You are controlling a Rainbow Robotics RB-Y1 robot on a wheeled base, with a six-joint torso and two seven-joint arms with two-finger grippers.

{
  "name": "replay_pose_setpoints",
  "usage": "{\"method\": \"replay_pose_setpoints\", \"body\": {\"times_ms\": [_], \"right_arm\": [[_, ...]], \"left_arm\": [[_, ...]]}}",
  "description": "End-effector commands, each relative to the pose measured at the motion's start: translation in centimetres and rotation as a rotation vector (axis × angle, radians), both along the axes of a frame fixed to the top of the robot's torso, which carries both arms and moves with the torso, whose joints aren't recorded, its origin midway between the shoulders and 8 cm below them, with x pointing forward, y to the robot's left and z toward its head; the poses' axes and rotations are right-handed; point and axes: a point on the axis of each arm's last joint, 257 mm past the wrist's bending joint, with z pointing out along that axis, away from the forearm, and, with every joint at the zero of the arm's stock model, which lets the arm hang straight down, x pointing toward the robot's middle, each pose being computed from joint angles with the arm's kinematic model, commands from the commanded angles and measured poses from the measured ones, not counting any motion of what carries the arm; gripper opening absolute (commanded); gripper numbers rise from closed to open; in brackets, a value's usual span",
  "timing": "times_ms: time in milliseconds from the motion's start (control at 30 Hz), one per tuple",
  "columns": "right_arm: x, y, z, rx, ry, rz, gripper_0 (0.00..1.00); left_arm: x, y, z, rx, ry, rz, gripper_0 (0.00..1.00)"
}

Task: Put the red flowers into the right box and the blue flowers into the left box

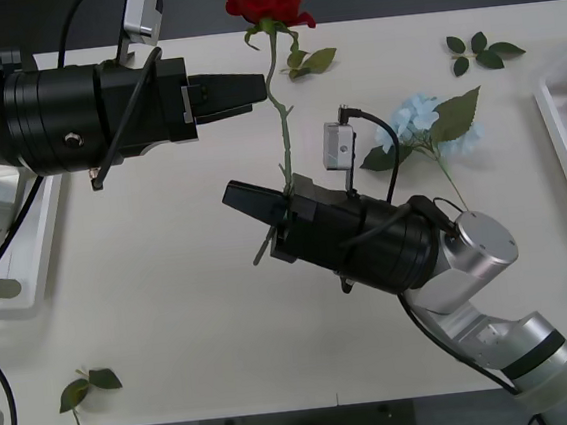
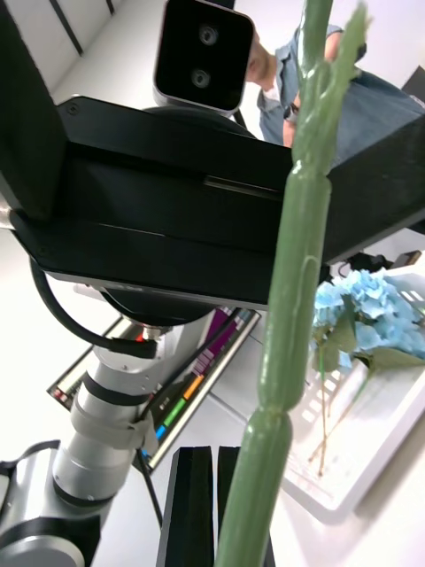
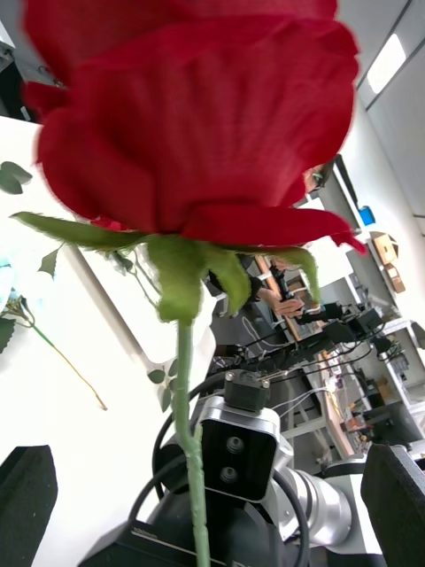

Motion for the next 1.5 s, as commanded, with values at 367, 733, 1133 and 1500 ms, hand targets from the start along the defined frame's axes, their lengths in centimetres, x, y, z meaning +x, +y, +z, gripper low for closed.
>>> {"method": "replay_pose_setpoints", "body": {"times_ms": [367, 733, 1133, 1500], "right_arm": [[5.0, -11.1, -3.6, -0.345, 0.204, -0.048, 0.00], [9.7, -30.4, -6.3, -0.828, 0.405, -0.363, 0.00], [12.3, -51.7, -5.8, -1.104, 0.478, -0.724, 0.00], [10.5, -63.0, -7.9, -1.201, 0.541, -0.867, 0.00]], "left_arm": [[1.5, 2.2, -1.2, 0.173, -0.352, 0.050, 1.00], [2.7, 8.4, -3.6, 0.377, -0.593, 0.005, 1.00], [3.9, 16.3, -6.3, 0.567, -0.777, -0.068, 1.00], [3.4, 21.0, -7.0, 0.597, -0.654, -0.077, 1.00]]}}
